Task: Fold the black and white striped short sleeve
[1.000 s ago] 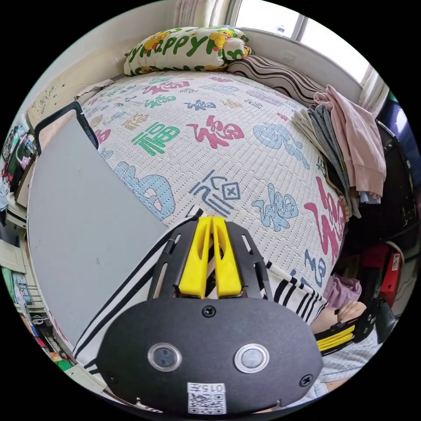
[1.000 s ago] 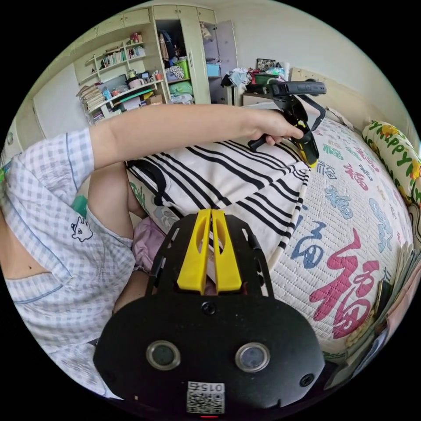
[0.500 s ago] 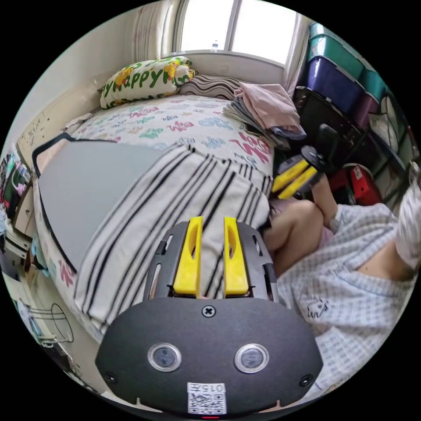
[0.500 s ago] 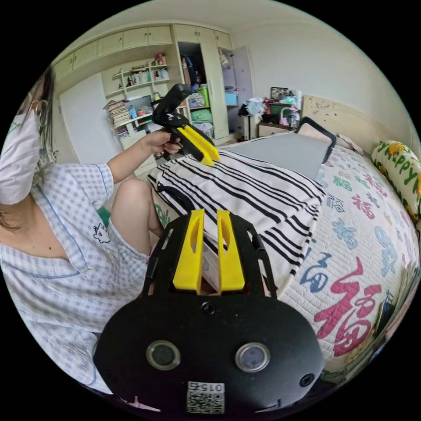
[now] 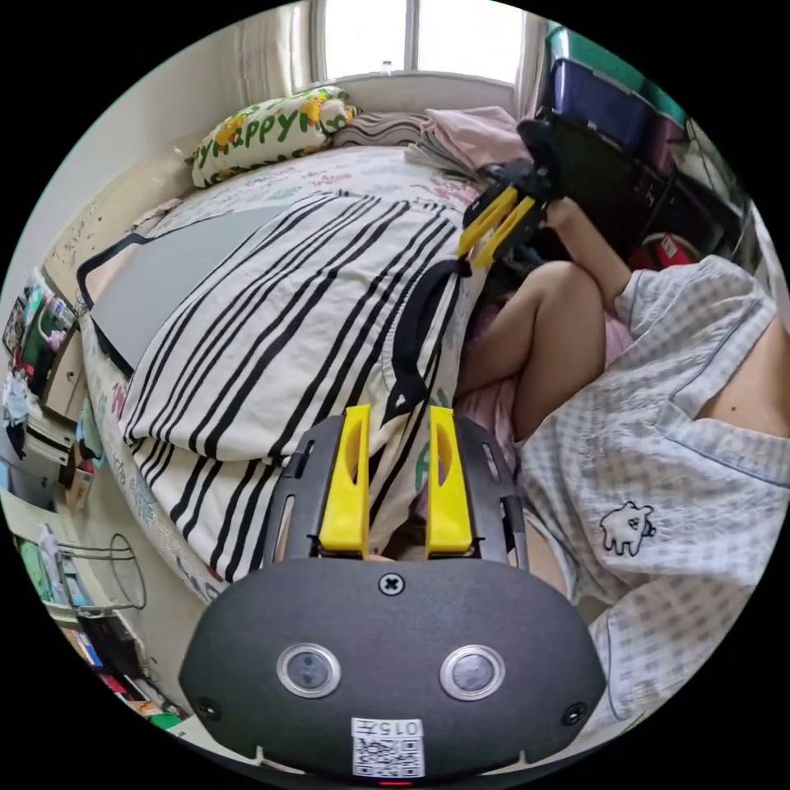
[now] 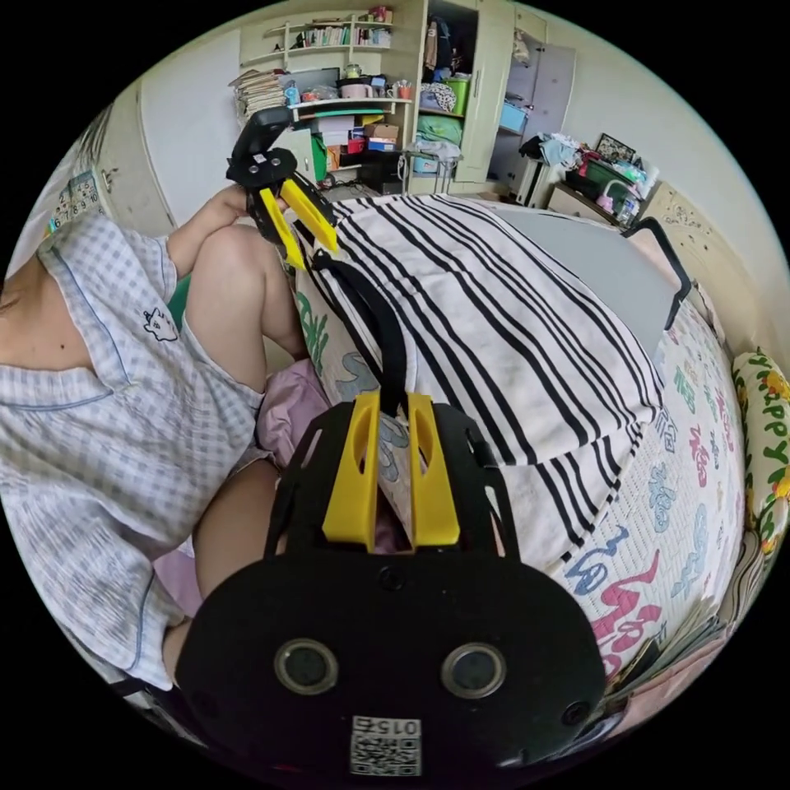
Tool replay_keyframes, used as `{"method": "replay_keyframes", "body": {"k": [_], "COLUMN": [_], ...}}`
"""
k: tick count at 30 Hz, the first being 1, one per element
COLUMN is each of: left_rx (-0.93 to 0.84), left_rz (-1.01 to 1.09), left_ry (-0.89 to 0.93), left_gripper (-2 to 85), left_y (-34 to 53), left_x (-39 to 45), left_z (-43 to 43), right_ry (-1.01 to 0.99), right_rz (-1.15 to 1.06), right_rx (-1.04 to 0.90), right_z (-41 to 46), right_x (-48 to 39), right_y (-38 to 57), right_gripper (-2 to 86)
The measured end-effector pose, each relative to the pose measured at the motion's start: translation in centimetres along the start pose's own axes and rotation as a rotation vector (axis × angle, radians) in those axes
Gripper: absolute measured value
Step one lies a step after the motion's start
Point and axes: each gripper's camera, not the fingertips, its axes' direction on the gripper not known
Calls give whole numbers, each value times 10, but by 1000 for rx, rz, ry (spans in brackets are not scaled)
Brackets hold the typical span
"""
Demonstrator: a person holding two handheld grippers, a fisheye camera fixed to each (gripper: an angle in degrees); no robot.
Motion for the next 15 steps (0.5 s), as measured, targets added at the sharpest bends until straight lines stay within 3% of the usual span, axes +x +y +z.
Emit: {"method": "replay_keyframes", "body": {"k": [15], "left_rx": [36], "left_rz": [-64], "left_ry": [53], "left_gripper": [20], "left_y": [6], "left_x": [-6], "left_z": [-10], "right_ry": [157], "right_rz": [39], "right_rx": [-128], "right_z": [-6], "right_x": [-9], "right_y": [-6], "right_gripper": [-1]}}
